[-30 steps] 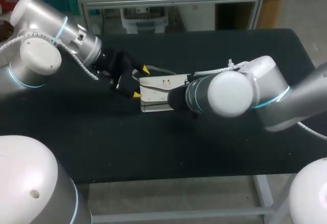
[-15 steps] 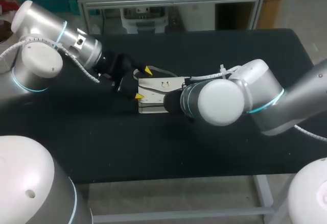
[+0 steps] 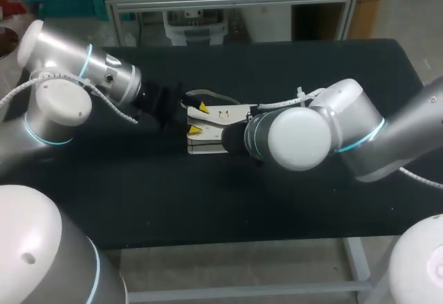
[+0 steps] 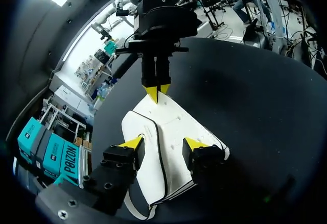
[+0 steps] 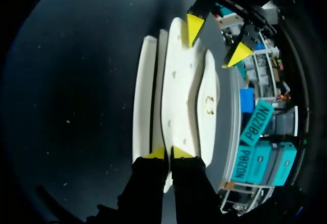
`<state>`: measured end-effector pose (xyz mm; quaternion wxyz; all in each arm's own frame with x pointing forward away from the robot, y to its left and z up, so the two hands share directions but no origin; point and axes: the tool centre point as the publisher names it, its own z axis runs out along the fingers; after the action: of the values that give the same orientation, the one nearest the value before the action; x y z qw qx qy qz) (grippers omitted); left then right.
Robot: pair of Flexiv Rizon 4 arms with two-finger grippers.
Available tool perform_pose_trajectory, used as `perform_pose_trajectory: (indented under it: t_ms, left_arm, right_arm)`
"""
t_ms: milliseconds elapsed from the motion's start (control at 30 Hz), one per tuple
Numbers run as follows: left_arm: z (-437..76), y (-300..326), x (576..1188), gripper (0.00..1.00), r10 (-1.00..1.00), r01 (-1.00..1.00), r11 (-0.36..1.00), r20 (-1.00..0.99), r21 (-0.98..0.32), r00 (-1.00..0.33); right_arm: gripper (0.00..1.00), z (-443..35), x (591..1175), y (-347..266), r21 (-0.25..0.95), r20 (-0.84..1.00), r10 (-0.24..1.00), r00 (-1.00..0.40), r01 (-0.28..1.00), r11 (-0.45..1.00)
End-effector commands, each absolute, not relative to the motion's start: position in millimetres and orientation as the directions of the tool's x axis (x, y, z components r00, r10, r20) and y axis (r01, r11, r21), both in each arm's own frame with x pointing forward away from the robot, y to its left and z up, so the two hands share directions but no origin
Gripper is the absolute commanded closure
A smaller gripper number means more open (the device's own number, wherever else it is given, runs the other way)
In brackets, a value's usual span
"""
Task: Pick up the bag, open it, inspect its contents, close it, and place it on the opposite side
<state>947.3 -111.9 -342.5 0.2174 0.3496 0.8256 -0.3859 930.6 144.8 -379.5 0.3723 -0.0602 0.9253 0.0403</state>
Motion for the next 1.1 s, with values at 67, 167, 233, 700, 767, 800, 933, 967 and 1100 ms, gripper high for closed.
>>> perform_pose_trajectory:
  t_ms: [67,167,233,700,767,800,933,967,1100]
  left_arm:
    - [-352.7,-120.3,944.2,0.51,0.394,0.796,0.463,-0.714,-0.390,-0.578]
    - [-354.7,-125.5,947.0,0.53,0.386,0.814,0.450,-0.741,-0.368,-0.549]
    - [-356.8,-128.3,949.7,0.56,0.376,0.815,0.457,-0.753,-0.355,-0.539]
    - [-363.3,-133.7,975.7,0.85,0.232,0.767,0.587,-0.853,-0.261,-0.468]
    - [-361.8,-132.9,979.8,1.00,0.222,0.759,0.594,-0.853,-0.265,-0.472]
    - [-360.2,-132.3,980.8,1.00,0.212,0.756,0.590,-0.849,-0.284,-0.485]
    - [-337.4,-125.5,983.0,1.00,0.162,0.735,0.559,-0.819,-0.384,-0.551]
    - [-331.9,-123.8,983.6,1.00,0.153,0.728,0.554,-0.810,-0.404,-0.566]
    - [-313.9,-118.6,993.5,1.00,0.126,0.666,0.533,-0.729,-0.522,-0.673]
  right_arm:
    - [1.00,-382.1,929.3,144.5,0.032,-0.700,-0.081,-0.710,-0.144,0.989]
    - [1.00,-382.1,929.3,144.5,0.032,-0.700,-0.081,-0.710,-0.144,0.989]
    - [1.00,-382.1,929.3,144.5,0.032,-0.700,-0.081,-0.710,-0.144,0.989]
    - [1.00,-382.1,929.3,144.5,0.032,-0.700,-0.081,-0.710,-0.144,0.989]
    - [1.00,-382.1,929.3,144.5,0.032,-0.700,-0.081,-0.710,-0.144,0.989]
    - [1.00,-382.1,929.3,144.5,0.032,-0.700,-0.081,-0.710,-0.144,0.989]
    - [1.00,-382.1,929.3,144.5,0.032,-0.700,-0.081,-0.710,-0.144,0.989]
    - [1.00,-382.1,929.3,144.5,0.032,-0.700,-0.081,-0.710,-0.144,0.989]
    - [1.00,-382.1,929.3,144.5,0.032,-0.700,-0.081,-0.710,-0.144,0.989]
